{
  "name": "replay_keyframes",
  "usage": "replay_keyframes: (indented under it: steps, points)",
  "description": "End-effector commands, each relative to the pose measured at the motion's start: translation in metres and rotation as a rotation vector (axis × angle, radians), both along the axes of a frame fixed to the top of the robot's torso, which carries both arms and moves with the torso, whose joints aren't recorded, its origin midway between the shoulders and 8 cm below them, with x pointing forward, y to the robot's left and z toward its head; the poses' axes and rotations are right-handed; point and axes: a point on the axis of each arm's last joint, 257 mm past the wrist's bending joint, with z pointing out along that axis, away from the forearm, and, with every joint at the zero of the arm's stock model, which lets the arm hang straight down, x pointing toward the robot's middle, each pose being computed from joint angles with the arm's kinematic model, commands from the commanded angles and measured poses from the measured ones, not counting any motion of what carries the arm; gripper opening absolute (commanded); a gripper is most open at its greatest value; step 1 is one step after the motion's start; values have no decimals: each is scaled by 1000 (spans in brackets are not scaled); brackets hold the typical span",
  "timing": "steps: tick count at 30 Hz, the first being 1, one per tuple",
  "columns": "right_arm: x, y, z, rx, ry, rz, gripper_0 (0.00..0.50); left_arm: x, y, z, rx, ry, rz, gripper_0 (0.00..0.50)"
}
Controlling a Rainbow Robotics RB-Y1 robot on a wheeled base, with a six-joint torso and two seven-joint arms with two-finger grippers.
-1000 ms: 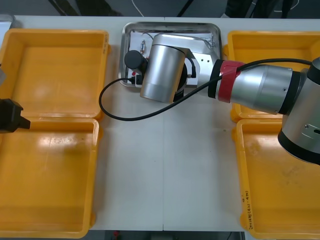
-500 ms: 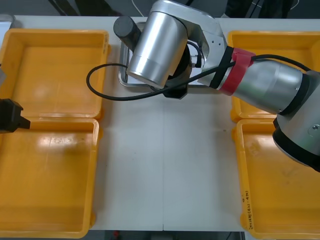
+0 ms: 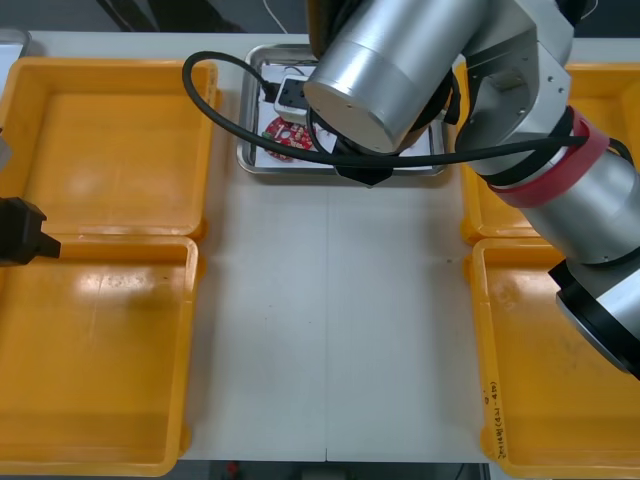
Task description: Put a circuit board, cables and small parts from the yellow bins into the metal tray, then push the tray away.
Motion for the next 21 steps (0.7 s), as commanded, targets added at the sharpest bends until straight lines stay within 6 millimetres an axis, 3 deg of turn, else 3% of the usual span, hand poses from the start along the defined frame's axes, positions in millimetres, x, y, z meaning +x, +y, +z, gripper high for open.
replay_keyframes:
  steps: [1,12,21]
  points:
    - [0,-29,18,134,-37,-81,500,-4,15,14,97,-25,-85,500]
    - [-4,-90,22,464,19,-353,495,-4,15,14,97,-25,-85,500]
    - [-15,-184,16,539,-15,-533,491,-4,15,14,97,-25,-85,500]
